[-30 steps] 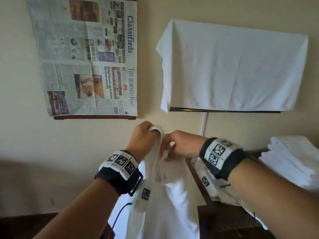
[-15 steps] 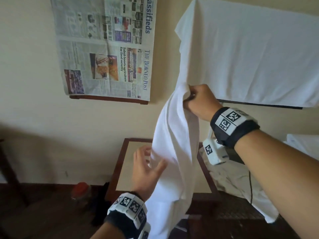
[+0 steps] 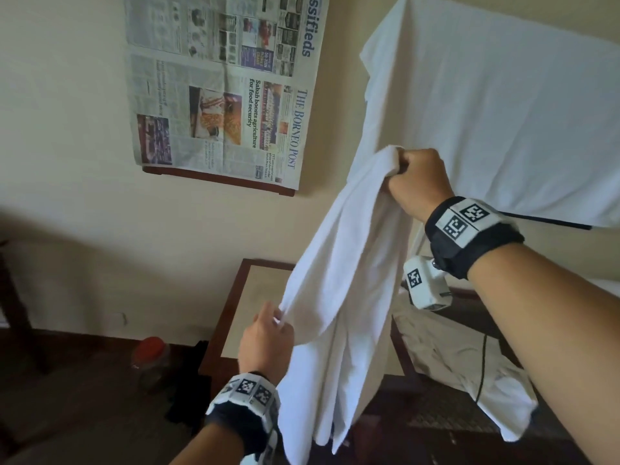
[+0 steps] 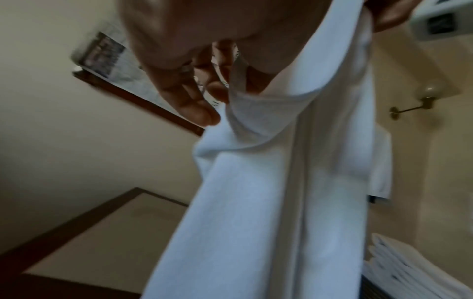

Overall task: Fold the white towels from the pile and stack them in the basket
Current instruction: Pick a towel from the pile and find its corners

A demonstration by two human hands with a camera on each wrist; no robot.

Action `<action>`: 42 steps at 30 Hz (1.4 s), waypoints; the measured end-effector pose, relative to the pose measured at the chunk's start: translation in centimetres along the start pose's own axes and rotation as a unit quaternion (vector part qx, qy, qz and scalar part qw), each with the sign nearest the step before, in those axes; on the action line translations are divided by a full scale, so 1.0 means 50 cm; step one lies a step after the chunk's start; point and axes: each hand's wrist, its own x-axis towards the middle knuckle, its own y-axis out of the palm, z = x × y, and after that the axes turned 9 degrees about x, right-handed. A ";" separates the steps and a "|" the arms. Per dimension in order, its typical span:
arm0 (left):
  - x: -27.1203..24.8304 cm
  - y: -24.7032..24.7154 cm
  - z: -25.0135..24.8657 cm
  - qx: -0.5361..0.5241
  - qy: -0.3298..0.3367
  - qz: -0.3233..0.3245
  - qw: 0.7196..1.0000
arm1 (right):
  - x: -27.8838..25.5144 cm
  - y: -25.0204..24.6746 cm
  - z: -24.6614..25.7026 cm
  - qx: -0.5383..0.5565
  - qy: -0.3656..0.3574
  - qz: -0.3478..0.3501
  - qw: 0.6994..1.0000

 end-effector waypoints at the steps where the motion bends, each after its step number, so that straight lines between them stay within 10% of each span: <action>1: 0.008 -0.017 0.015 -0.014 -0.014 -0.013 1.000 | 0.000 -0.007 -0.017 -0.014 0.006 -0.009 1.000; 5: 0.041 -0.099 0.054 -0.083 -0.037 -0.050 0.995 | -0.005 -0.023 -0.101 -0.053 0.062 -0.029 0.996; 14: -0.031 -0.226 0.023 -0.148 0.187 0.197 0.951 | -0.039 0.004 -0.223 -0.107 0.169 -0.002 0.980; 17: -0.038 -0.245 0.035 0.126 0.191 0.203 0.952 | -0.053 0.014 -0.238 -0.093 0.173 0.008 0.981; 20: -0.042 -0.238 0.057 0.299 0.148 0.185 0.924 | -0.069 0.017 -0.246 -0.092 0.151 0.041 0.983; 23: -0.006 -0.213 0.101 0.130 0.068 0.075 0.986 | -0.093 0.010 -0.283 -0.073 0.123 0.093 0.985; 27: 0.052 -0.206 0.166 0.007 -0.051 -0.073 0.996 | -0.145 -0.033 -0.372 -0.046 0.136 0.071 0.987; 33: 0.083 -0.214 0.245 0.144 -0.152 -0.082 0.974 | -0.258 -0.106 -0.494 -0.091 0.172 -0.042 0.980; 42: 0.147 -0.251 0.302 0.024 -0.172 -0.084 0.981 | -0.333 -0.103 -0.573 -0.069 0.243 -0.124 0.960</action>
